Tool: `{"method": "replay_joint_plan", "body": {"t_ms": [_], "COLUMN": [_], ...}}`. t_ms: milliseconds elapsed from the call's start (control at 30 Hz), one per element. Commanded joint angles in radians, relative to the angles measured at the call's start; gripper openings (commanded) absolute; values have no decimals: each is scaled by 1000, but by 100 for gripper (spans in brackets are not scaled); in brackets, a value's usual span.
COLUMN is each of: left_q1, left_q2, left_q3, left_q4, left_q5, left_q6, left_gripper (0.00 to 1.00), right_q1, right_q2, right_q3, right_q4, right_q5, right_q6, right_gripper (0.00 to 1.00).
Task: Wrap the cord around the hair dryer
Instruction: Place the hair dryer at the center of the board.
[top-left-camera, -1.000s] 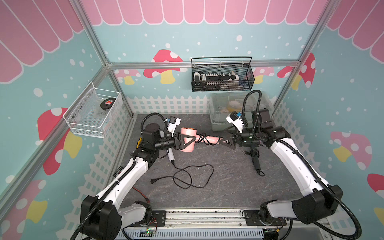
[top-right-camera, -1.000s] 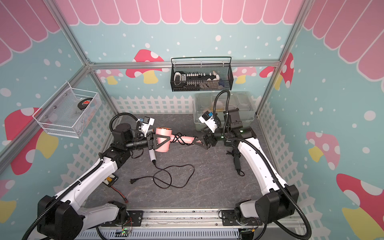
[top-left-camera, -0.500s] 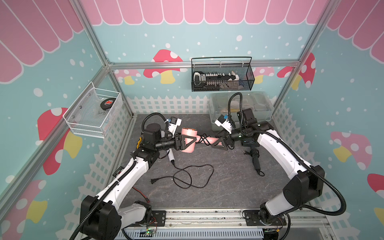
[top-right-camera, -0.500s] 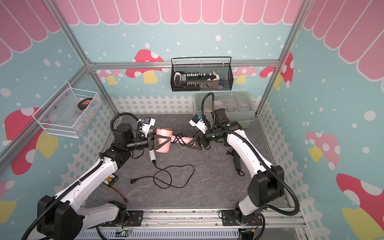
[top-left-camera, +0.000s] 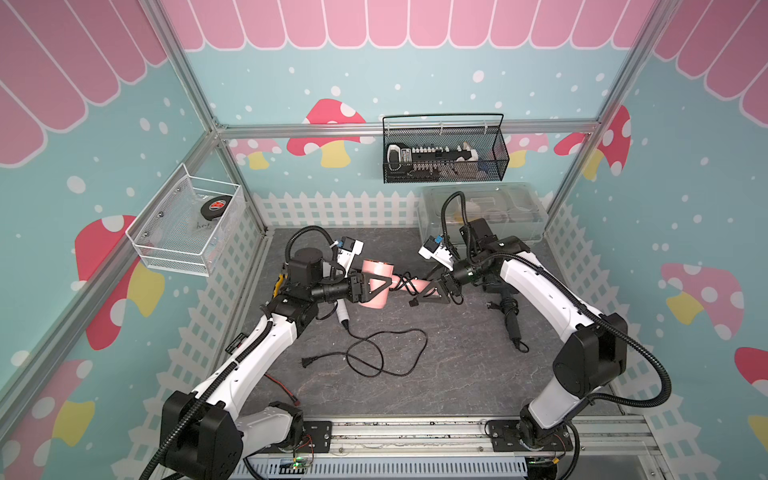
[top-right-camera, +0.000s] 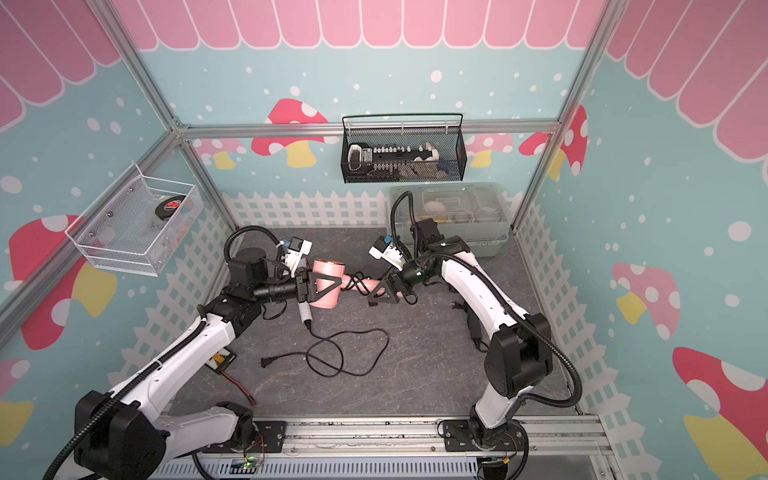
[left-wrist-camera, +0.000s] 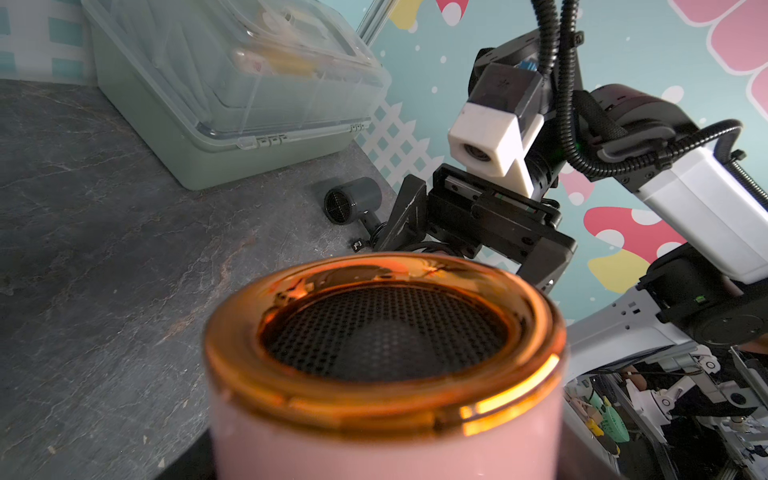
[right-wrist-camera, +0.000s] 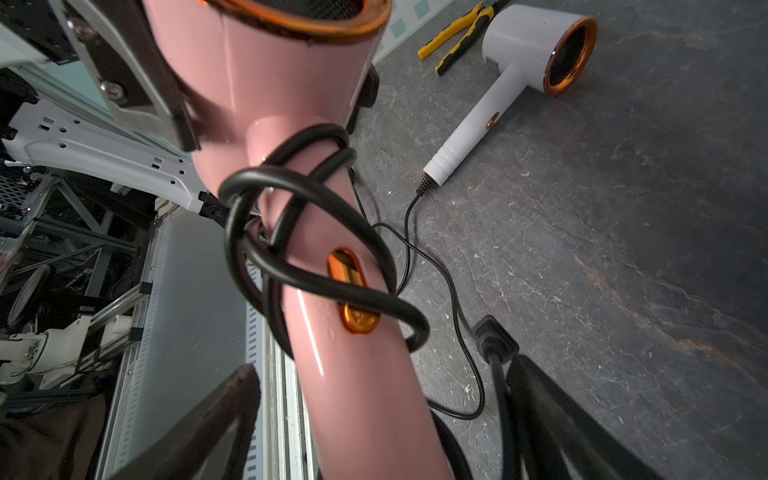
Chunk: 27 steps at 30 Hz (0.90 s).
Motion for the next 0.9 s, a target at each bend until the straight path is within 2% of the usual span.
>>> {"method": "replay_joint_plan", "body": {"t_ms": [0,267,533,700,867], "left_q1": [-33,-57,-61,-70,-81], "left_q2": [-35,-26,-20,-7,11], "left_q3": [80,120,141,151,156], "left_q4": [39,-36,-41,-40,-39], "left_q5": [43,37,45,45,40], "left_q6": [53,121,130,130,133], "left_gripper": [0,0,0,0,0], "right_q1": [37,40,45,48,48], "right_q2": [31,75,100,127,138], "right_q3": [-6,-20,-58,-56,-52], "right_q4": [-43,-71,-74,-83,-89], "right_q5": [-53,12,-3,-26,-34], "right_q6": [-38,-54,-68,-76,-82], "right_gripper": [91,88,81,66,46]}}
